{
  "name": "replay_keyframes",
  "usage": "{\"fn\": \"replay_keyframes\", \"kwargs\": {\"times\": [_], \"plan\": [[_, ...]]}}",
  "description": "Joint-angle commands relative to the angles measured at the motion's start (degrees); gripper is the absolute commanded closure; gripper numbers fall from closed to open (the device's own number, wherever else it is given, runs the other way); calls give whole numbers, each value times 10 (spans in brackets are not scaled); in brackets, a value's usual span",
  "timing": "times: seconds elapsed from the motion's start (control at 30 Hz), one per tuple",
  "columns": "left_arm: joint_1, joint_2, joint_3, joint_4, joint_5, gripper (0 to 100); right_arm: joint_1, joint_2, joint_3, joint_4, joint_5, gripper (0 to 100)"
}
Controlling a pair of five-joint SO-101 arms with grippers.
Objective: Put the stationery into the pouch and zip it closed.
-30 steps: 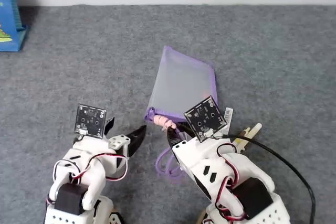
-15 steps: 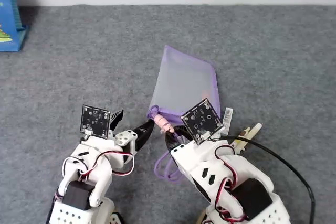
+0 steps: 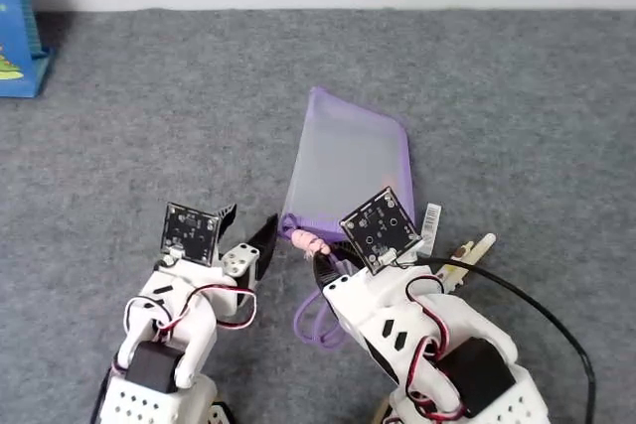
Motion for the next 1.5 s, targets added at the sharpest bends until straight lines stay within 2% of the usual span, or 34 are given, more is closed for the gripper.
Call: {"fn": "replay_keyframes", "kwargs": {"times": [0.0,0.17,0.3,0.4,0.57,0.7,0.87,1.2,1.47], "plan": [[7,-4,10,-41,-15,815,-6,-10,-37,2,-2,991],[4,-4,5,-33,-14,812,-6,-10,-37,2,-2,991],[10,-4,-58,82,-13,801,-1,-10,-37,0,-2,991],[10,-4,-87,154,-9,750,-1,-10,-37,-3,-2,991],[10,-4,-87,156,18,725,-5,-10,-37,-3,-2,991],[10,-4,-73,120,18,725,-6,-10,-37,-2,-4,991],[10,-4,-24,26,18,727,-29,-10,-37,2,-4,991],[10,-4,-7,11,18,730,-41,-59,-37,11,-2,991],[11,-4,35,-69,-23,812,-42,-112,-24,13,10,991]]}}
